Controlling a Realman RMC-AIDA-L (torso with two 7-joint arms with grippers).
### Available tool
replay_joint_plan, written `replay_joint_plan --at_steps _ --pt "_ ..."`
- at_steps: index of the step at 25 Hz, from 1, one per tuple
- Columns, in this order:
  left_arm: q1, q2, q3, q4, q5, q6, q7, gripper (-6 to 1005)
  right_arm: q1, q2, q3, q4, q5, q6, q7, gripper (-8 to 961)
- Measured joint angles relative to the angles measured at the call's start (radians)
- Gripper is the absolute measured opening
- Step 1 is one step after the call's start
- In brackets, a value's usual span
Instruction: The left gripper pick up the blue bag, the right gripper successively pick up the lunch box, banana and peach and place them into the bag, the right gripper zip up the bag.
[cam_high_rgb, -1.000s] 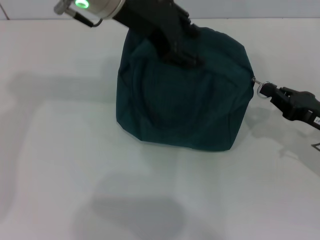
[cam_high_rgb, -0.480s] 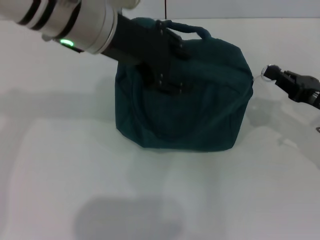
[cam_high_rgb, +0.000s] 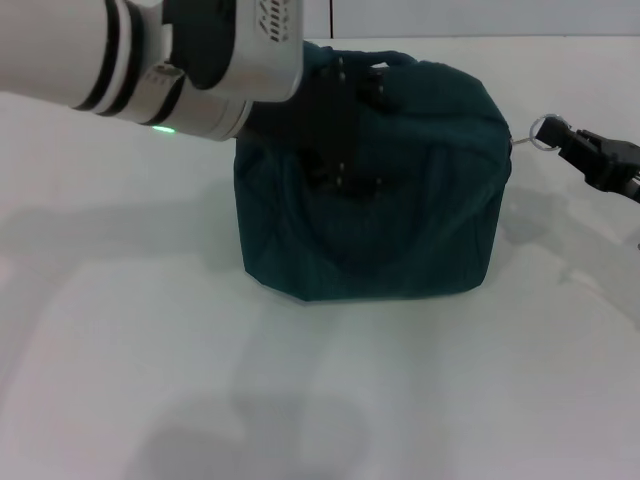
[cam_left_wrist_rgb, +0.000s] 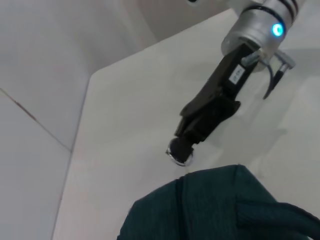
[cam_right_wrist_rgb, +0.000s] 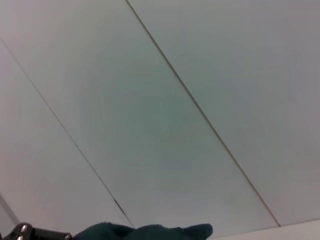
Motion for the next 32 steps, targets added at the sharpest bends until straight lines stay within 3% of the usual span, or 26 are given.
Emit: replay_joint_plan --at_steps 4,9,12,18,32 --pt "-0.007 0.000 0.004 -0.004 -0.004 -0.012 -0.006 716 0.000 0.000 0.001 0.000 -0.003 -0.001 0.000 12" --pt "-0.001 -0.001 0.007 -0.002 -0.010 -0.029 0.005 637 -0.003 0.000 0.001 0.001 -0.005 0.009 0.001 13" --pt "0.002 -0.001 0.008 -0.004 -0.024 -0.041 0.006 457 -0.003 0.003 -0.003 0.001 -0.007 0.028 -0.003 13" --pt "0.004 -0.002 0.010 -0.004 -0.036 -0.042 0.007 240 -0.002 0.007 -0.006 0.002 -0.009 0.045 -0.007 13" --pt "0.018 -0.002 0.029 -0.001 -0.054 -0.043 0.008 53 -0.003 0.011 -0.007 0.001 -0.026 0.071 -0.008 13"
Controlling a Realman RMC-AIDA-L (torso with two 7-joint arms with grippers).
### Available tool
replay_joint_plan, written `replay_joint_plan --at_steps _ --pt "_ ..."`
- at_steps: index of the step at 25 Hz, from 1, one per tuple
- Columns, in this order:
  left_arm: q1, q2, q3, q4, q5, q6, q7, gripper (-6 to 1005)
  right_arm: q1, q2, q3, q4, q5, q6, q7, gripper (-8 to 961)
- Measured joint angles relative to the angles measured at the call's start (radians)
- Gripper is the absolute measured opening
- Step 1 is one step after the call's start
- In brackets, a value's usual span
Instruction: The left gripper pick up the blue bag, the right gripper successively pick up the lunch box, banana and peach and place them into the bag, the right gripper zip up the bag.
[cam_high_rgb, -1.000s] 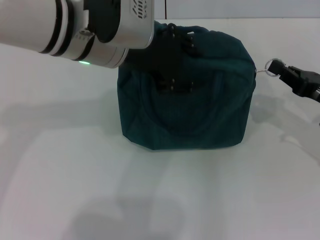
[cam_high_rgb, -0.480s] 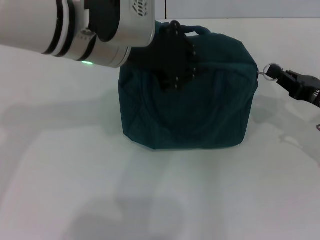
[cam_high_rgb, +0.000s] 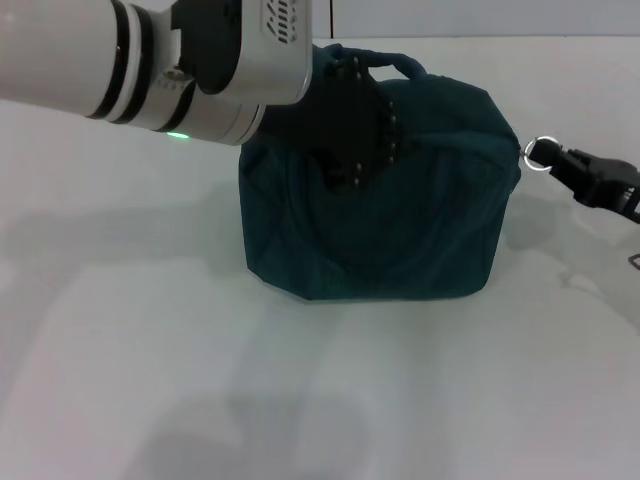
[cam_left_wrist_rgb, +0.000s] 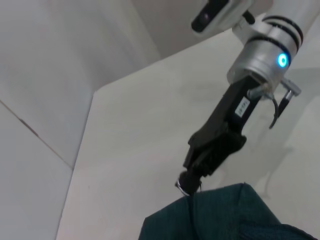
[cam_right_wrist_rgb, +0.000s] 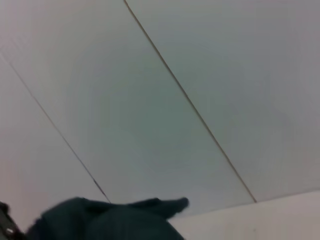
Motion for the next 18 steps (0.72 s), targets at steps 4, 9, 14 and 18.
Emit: replay_joint_plan --at_steps 4,9,14,18 --pt "0.003 0.000 -0.004 0.004 -0.004 0.000 0.000 41 0.004 0.010 -0.002 0.000 -0.028 0.055 0.000 13" --pt "0.005 0.000 -0.005 0.007 -0.006 0.000 -0.004 40 0.011 0.028 -0.002 -0.006 -0.066 0.102 0.000 13" --pt "0.009 0.000 -0.005 0.014 -0.006 -0.003 -0.008 38 0.013 0.031 -0.001 -0.007 -0.085 0.125 0.000 13" --pt "0.018 0.000 -0.006 0.021 -0.008 -0.008 -0.009 38 0.002 0.031 0.011 -0.009 -0.082 0.124 0.000 13"
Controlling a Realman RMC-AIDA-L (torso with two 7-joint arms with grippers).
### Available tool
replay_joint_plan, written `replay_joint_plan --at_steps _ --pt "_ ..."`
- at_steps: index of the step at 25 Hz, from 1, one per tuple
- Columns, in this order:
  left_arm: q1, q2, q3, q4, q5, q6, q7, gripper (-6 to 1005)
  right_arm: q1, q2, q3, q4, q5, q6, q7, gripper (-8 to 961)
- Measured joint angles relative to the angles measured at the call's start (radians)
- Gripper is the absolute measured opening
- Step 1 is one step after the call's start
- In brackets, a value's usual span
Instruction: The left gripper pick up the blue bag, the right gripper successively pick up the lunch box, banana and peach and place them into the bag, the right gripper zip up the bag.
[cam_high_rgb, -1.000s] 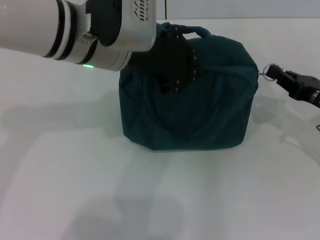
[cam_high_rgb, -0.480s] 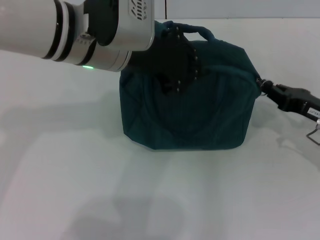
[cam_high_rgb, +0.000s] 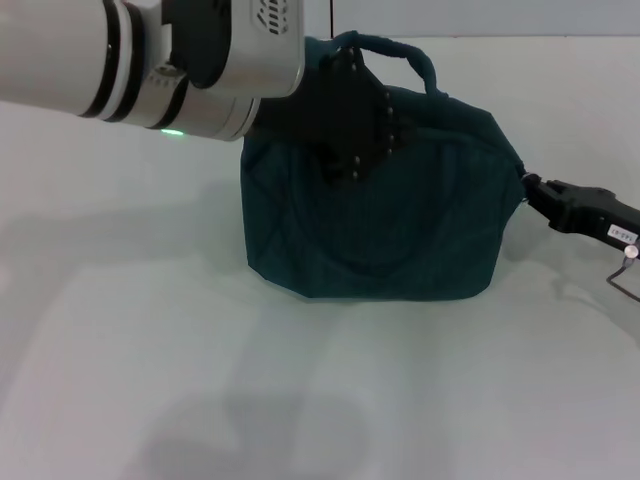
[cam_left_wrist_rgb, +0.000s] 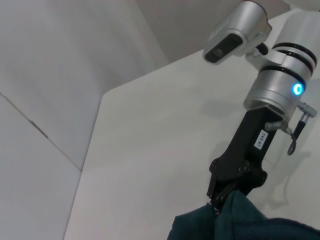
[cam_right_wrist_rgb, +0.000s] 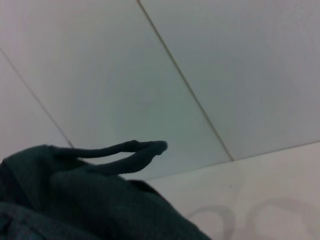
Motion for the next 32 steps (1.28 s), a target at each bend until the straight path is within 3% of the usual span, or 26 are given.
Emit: replay_joint_plan --at_steps 8,13,23,32 --pt "0.016 0.000 0.000 0.010 -0.001 -0.010 0.000 36 -0.067 -0.004 0.129 -0.003 0.001 -0.101 -0.039 13" --pt "0.017 0.000 0.000 0.010 -0.001 -0.014 0.000 29 -0.050 -0.011 0.107 0.012 -0.027 -0.075 -0.030 13" --pt "0.019 -0.001 0.000 0.010 -0.041 -0.018 0.000 26 -0.015 0.000 0.106 0.016 -0.135 0.000 0.010 14" --pt "0.001 -0.001 0.015 0.020 -0.078 -0.040 -0.014 94 -0.039 0.001 0.121 0.009 -0.127 -0.095 0.007 14"
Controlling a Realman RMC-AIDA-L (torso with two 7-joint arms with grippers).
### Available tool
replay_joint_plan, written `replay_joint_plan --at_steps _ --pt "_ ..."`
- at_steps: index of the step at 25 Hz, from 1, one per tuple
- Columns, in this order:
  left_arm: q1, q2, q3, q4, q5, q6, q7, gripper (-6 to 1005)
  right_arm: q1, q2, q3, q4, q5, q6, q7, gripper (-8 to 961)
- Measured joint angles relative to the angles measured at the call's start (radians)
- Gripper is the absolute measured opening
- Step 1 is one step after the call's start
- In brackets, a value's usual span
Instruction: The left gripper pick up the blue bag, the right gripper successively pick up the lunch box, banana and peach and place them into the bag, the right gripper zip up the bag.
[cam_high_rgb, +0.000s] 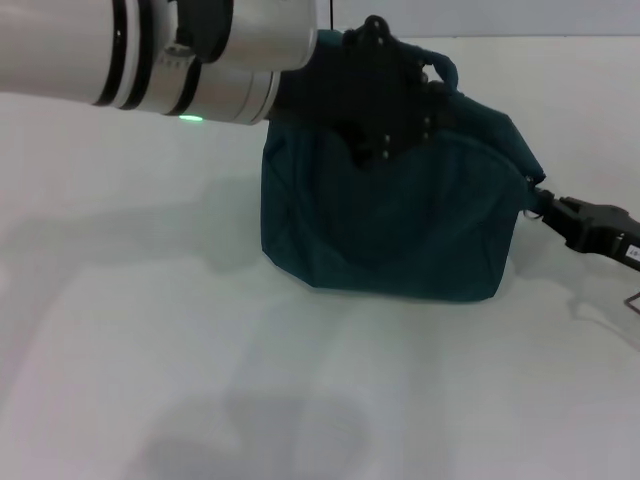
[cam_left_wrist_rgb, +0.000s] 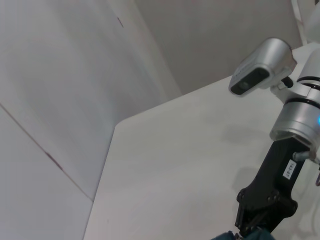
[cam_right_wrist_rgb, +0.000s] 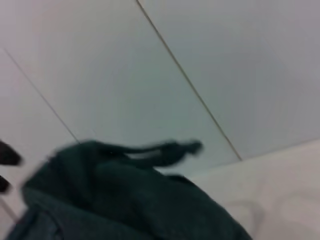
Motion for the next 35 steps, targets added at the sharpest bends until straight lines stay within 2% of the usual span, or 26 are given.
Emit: replay_joint_plan --at_steps 6,12,17,21,29,35 --pt "-0.069 0.003 0.007 -0.018 0.039 0.003 -0.091 179 -0.035 -0.006 0.057 -0.011 0.003 -0.124 -0.008 14" --pt "-0.137 0.002 0.008 -0.041 0.067 0.005 -0.104 413 -0.039 -0.003 0.092 -0.014 0.011 -0.199 -0.038 14" --pt "-0.242 0.002 0.007 -0.133 0.112 0.002 -0.124 580 -0.039 -0.005 0.107 -0.014 0.010 -0.283 -0.051 14" --pt "-0.338 0.004 -0.006 -0.236 0.128 0.002 -0.135 579 -0.029 -0.011 0.100 -0.002 0.003 -0.261 -0.049 14" --pt "-0.528 0.006 -0.031 -0.407 0.203 0.044 -0.191 577 -0.036 -0.004 0.099 -0.001 -0.007 -0.226 -0.052 13" --pt "-0.556 0.006 -0.035 -0.456 0.208 0.065 -0.182 576 -0.039 -0.001 0.099 0.000 -0.007 -0.224 -0.052 12"
